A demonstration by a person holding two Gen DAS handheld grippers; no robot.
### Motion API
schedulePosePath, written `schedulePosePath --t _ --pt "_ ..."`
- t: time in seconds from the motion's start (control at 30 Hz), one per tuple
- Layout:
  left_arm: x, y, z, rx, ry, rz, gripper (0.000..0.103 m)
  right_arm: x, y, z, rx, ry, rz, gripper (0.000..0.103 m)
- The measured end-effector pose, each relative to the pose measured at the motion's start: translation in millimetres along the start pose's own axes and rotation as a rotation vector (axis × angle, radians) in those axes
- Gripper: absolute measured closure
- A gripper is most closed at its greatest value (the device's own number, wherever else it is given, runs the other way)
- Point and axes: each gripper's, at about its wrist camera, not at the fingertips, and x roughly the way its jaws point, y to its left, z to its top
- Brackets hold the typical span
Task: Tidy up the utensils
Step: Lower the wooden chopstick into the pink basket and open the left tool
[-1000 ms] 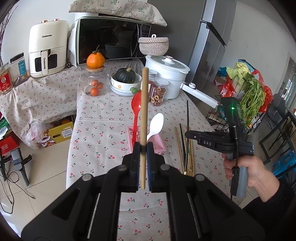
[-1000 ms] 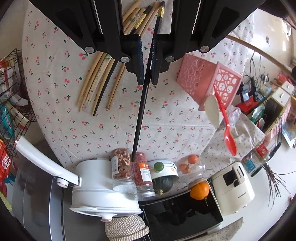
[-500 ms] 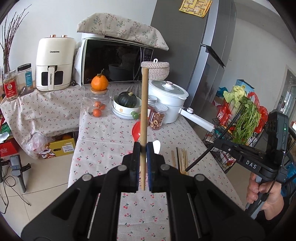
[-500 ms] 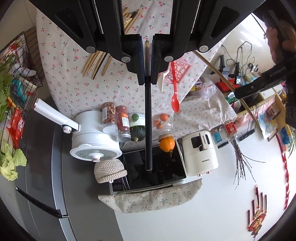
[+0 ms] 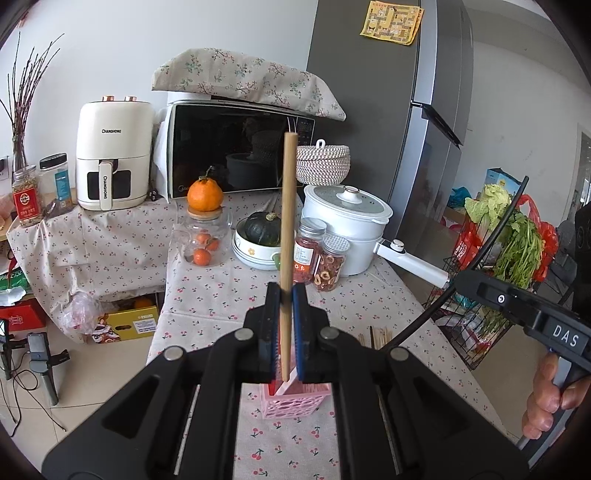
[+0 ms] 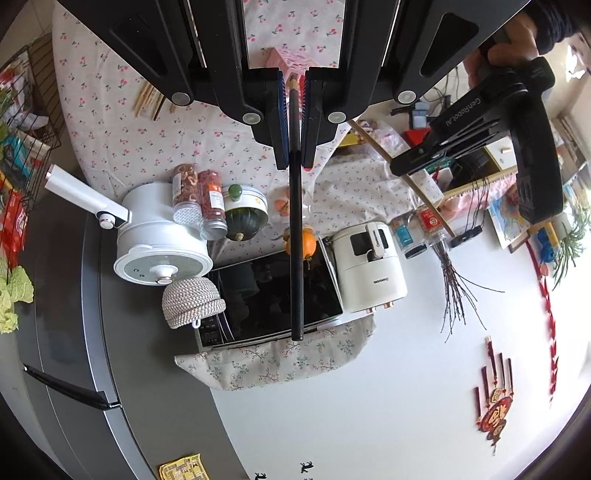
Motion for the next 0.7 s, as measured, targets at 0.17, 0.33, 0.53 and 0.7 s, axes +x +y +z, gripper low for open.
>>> schedulePosePath --t 0.17,0.33,0.53,0.7 --pt "24 -2 -7 0.017 0.084 0.010 0.095 19 1 -2 0.017 0.023 0.000 0.097" --pt "42 -1 -12 -0.002 0.166 0.005 0.095 40 -2 -9 0.031 0.067 -0.015 0.097" --pt "53 0 -16 -0.010 0.194 0.004 0.095 63 -11 -18 0.068 0.131 -0.019 0.096" --pt "56 -4 -17 0.004 0.191 0.013 0.095 75 -15 -22 0.086 0.161 -0.021 0.096"
